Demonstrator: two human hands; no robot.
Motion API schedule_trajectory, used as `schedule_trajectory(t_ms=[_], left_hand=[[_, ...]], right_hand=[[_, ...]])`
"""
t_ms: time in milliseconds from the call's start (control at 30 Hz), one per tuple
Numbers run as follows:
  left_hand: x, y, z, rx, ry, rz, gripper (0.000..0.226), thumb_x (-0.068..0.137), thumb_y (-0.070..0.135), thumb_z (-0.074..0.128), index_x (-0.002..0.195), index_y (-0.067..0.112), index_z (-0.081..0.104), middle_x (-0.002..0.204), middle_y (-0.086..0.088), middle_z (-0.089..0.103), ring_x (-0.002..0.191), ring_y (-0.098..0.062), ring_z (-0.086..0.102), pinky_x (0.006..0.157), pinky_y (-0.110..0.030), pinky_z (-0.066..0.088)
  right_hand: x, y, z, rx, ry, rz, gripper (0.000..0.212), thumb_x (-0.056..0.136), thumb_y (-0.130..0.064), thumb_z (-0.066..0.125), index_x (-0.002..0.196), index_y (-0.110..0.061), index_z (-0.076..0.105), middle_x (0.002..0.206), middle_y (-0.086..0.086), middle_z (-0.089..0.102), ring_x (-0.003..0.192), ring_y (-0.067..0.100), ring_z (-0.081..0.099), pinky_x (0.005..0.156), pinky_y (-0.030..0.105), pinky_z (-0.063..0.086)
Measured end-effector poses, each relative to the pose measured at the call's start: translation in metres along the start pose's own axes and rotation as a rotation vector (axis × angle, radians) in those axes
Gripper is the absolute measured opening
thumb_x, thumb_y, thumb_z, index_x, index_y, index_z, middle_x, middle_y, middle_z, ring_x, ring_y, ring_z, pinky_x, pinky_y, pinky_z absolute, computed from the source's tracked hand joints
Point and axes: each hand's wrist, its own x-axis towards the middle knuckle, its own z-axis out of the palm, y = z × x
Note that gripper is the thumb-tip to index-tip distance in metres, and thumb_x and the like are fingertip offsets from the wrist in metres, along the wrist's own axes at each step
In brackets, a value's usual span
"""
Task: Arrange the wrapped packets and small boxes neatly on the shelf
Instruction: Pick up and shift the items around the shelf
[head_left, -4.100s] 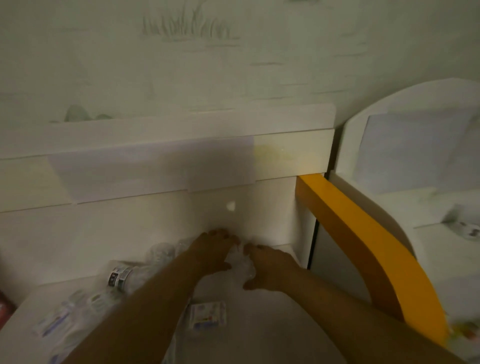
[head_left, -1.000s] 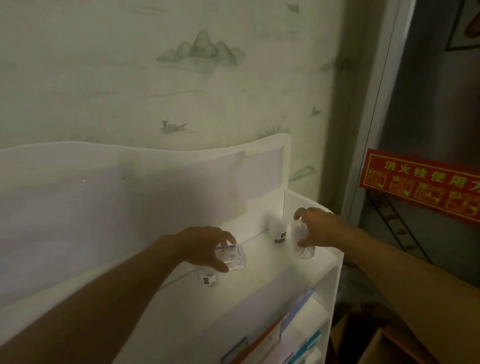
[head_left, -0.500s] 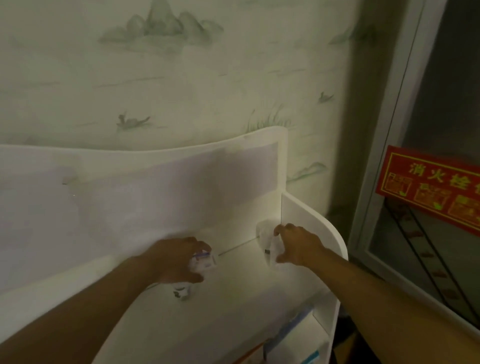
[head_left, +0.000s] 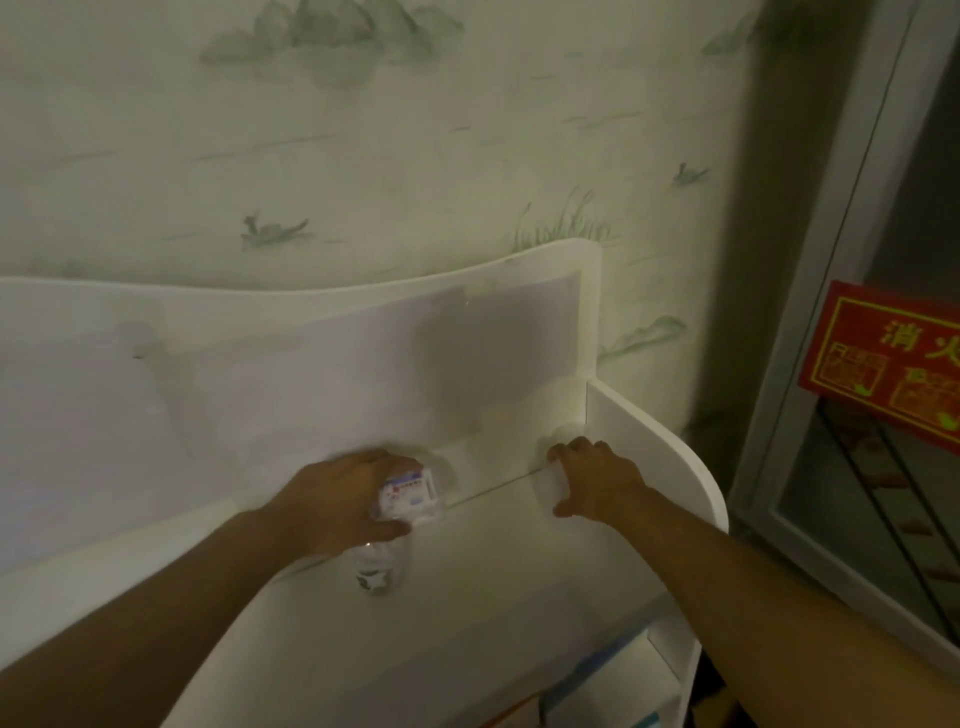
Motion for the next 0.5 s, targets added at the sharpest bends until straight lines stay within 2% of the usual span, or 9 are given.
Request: schedule_trajectory(t_ms=[100,167,333,500], left_hand=[[-0.004,-0.008,-0.006,-0.004,-0.005,-0.028,0.071,0.078,0.064,0.062,0.14,0.049,0.031,0.142,0.021,0.04,0.129,-0.006,0.043,0.099,-0.024,0.038],[-0.012,-0.013,-0.012,0.013,-0.02,-0.038,0.071,0.078,0.062,0.062,0.14,0.048,0.031,0.141,0.021,0.041,0.127,-0.007,0.045,0.098,-0.024,0.039],[-0.053,-0.036,-0.034,0.061,-0.013,-0.105,0.069,0.078,0.048,0.065,0.14,0.04,0.035,0.141,0.015,0.044,0.124,-0.013,0.049,0.092,-0.027,0.042],[-0.118,-0.08,-0.029,0.05,-0.105,-0.296,0.071,0.079,0.046,0.065,0.141,0.038,0.031,0.144,0.014,0.042,0.124,-0.018,0.05,0.093,-0.031,0.042]], right_hand=[[-0.003,0.001,-0.007,-0.026,-0.006,-0.004,0.086,0.076,-0.056,0.07,0.146,-0.027,0.029,0.145,0.005,0.037,0.129,0.028,0.04,0.1,0.045,0.042],[-0.006,-0.002,-0.017,-0.026,-0.009,-0.006,0.08,0.081,-0.058,0.064,0.146,-0.027,0.029,0.146,0.005,0.037,0.13,0.028,0.039,0.102,0.044,0.041],[-0.008,-0.03,-0.051,0.052,0.027,-0.087,0.062,0.084,-0.05,0.064,0.138,-0.027,0.043,0.139,0.005,0.045,0.124,0.025,0.048,0.102,0.038,0.043],[-0.009,-0.099,-0.067,0.093,0.055,-0.285,0.051,0.086,-0.044,0.065,0.131,-0.024,0.052,0.133,0.001,0.053,0.121,0.02,0.051,0.099,0.032,0.041]])
